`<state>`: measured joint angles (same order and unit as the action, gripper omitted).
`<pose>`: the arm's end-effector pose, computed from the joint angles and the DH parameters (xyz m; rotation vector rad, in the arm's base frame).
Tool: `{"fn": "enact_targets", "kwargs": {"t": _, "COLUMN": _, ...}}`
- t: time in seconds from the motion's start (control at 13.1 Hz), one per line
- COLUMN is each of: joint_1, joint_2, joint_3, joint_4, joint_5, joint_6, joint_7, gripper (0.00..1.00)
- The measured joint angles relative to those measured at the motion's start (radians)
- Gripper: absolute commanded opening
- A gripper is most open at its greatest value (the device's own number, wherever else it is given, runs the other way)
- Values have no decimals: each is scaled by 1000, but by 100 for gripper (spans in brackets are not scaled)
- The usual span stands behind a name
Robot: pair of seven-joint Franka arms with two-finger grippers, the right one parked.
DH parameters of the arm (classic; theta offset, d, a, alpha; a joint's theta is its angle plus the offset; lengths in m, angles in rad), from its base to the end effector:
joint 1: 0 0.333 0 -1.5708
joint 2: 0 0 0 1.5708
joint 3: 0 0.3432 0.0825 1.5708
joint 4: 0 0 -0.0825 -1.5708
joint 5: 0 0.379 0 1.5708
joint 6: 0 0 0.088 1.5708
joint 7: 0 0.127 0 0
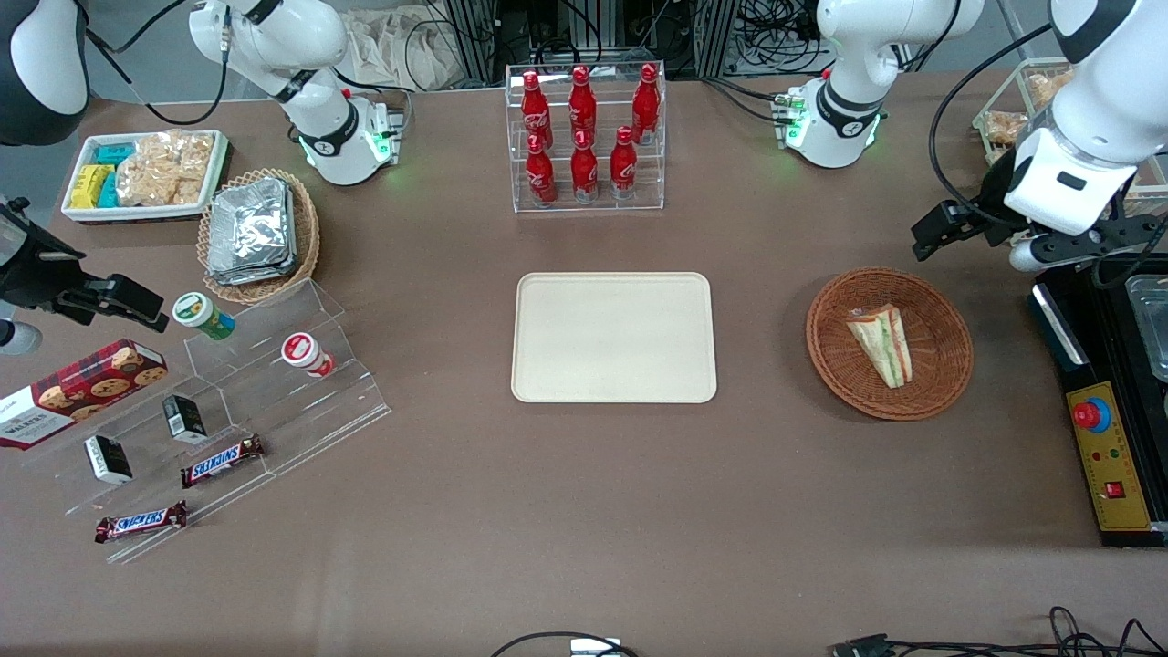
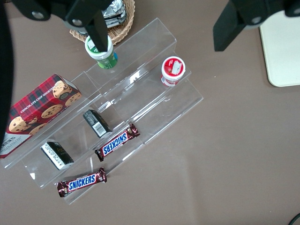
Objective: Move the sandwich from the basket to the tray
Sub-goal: 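Lower the open left gripper over the sandwich in the wicker basket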
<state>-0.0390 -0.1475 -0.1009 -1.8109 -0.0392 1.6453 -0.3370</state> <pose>0.4960 -0.0781 0.6027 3.1064 0.3142 -0.0375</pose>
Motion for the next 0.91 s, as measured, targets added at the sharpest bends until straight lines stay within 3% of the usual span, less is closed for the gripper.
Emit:
{"fn": "enact_targets", "kwargs": {"t": 0.53, "joint_1": 2, "joint_2": 8, "joint_3": 26, "joint_4": -43, "joint_5": 3, "joint_6": -17, "joint_7": -5, "gripper": 100}}
{"fn": "enact_targets", "kwargs": {"t": 0.69, "joint_1": 3, "joint_2": 11, "joint_3": 67, "joint_4": -157, "joint_5": 5, "joint_6": 102, "joint_7": -5, "gripper": 100}}
{"fn": "enact_targets", "kwargs": {"t": 0.91, "joint_1": 11, "joint_2": 28, "joint_3": 96, "joint_4": -408, "joint_5": 37, "joint_6": 431, "joint_7": -6, "gripper": 100}}
